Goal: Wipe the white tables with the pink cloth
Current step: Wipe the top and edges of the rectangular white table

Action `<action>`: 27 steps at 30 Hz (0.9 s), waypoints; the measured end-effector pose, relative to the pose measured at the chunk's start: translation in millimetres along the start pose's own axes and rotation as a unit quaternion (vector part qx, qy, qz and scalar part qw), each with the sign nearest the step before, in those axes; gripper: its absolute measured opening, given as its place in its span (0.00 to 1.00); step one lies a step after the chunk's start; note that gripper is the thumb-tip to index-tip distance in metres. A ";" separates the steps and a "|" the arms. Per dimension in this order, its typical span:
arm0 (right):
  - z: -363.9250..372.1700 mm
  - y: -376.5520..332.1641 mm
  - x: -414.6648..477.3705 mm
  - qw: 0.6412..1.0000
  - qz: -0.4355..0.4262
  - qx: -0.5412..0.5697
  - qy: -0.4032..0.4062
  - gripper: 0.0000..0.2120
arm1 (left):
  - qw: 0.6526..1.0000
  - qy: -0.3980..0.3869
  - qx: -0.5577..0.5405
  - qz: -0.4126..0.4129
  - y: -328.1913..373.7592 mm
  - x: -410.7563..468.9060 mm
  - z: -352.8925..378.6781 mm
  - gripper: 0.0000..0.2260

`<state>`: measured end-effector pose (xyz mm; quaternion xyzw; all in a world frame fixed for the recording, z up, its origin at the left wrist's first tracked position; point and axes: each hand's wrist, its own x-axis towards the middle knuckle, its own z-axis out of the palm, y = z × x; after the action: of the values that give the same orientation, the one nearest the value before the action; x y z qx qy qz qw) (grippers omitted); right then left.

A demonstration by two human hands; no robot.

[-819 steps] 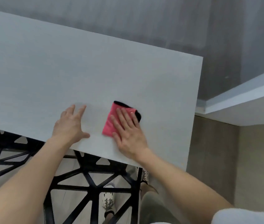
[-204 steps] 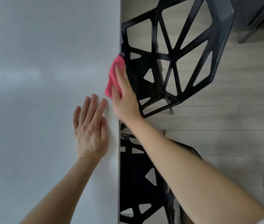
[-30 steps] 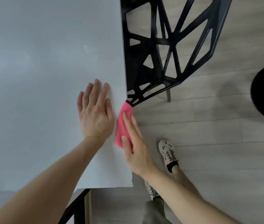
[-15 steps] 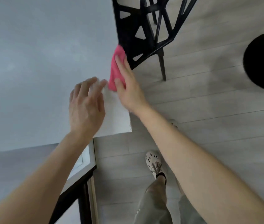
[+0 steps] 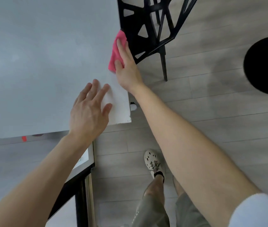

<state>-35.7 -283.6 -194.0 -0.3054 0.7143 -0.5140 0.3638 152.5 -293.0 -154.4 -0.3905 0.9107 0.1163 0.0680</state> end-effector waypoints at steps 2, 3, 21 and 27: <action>5.1 9.7 -48.6 1.000 -0.024 0.005 0.004 0.32 | 1.000 0.001 0.003 0.002 -0.7 -0.4 -0.9 0.27; 7.5 17.2 -81.3 1.000 -0.023 0.003 0.006 0.32 | 1.000 -0.001 0.004 0.003 -1.1 0.1 -1.1 0.27; -49.5 18.5 -134.6 0.979 0.114 -0.140 -0.093 0.28 | 0.999 -0.038 0.031 0.003 0.0 7.6 9.0 0.27; -104.5 -26.4 -147.9 0.953 0.240 -0.147 -0.117 0.15 | 0.989 -0.144 0.019 -0.025 7.5 20.2 -16.5 0.30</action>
<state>-39.9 -117.7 -116.7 -0.2334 0.7867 -0.2617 0.5081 132.6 -306.4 -141.7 -0.3913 0.8831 0.1528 0.2091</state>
